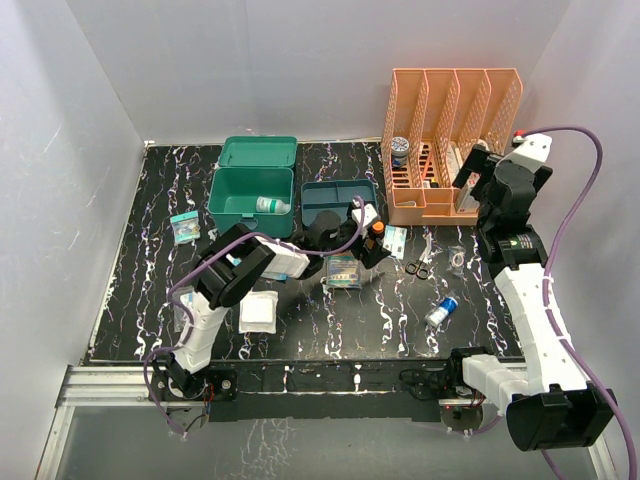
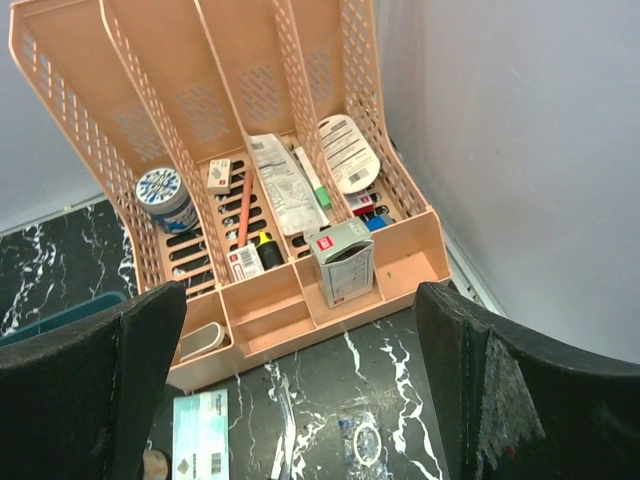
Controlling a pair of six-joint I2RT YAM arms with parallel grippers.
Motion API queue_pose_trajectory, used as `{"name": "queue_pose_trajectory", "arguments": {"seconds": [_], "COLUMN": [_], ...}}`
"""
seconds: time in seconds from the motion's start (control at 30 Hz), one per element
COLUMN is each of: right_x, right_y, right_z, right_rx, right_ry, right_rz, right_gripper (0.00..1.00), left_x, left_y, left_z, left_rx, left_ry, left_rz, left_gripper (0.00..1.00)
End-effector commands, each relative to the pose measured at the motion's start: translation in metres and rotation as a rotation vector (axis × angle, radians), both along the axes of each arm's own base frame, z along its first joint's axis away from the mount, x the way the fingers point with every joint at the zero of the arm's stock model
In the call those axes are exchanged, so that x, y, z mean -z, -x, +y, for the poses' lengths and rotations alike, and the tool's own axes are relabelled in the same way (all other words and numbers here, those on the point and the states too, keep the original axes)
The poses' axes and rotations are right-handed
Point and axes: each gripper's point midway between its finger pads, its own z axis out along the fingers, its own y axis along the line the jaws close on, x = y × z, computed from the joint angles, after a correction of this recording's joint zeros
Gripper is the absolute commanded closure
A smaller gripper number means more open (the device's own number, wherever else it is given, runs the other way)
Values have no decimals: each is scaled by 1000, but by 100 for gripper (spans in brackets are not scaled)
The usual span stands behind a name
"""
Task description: Organize the medicine kit
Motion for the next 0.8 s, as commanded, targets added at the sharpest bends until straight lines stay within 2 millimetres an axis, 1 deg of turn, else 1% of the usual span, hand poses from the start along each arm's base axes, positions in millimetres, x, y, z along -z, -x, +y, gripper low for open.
{"name": "queue_pose_trajectory", "arguments": {"seconds": [0.0,0.1,0.2,0.37,0.57,0.73,0.77], "right_x": [-30,-23,-14,-10,-5,-5,-5], "right_y": [4,1,-1,-1,1,2,2], "right_z": [13,32,42,44,43,40,40], "right_rx": [-89,-203,-260,-275,-275,-265,-264], "right_ry": [2,-7,-17,-2,5,17,18], "right_rz": [-53,1,54,65,88,101,103], "right_gripper": [2,2,2,2,2,2,1], "left_x": [-22,-11,-5,-2,-5,2,-2], "left_y": [-15,-17,-21,-29,-36,-41,-41], "left_z": [-16,-17,-20,-26,-35,-38,-38], "left_rx": [-28,-34,-41,-55,-61,-71,-72], "left_ry": [93,89,88,105,151,162,180], "left_rz": [-89,-91,-98,-110,-130,-131,-145], "left_gripper": [1,1,1,1,1,2,3]}}
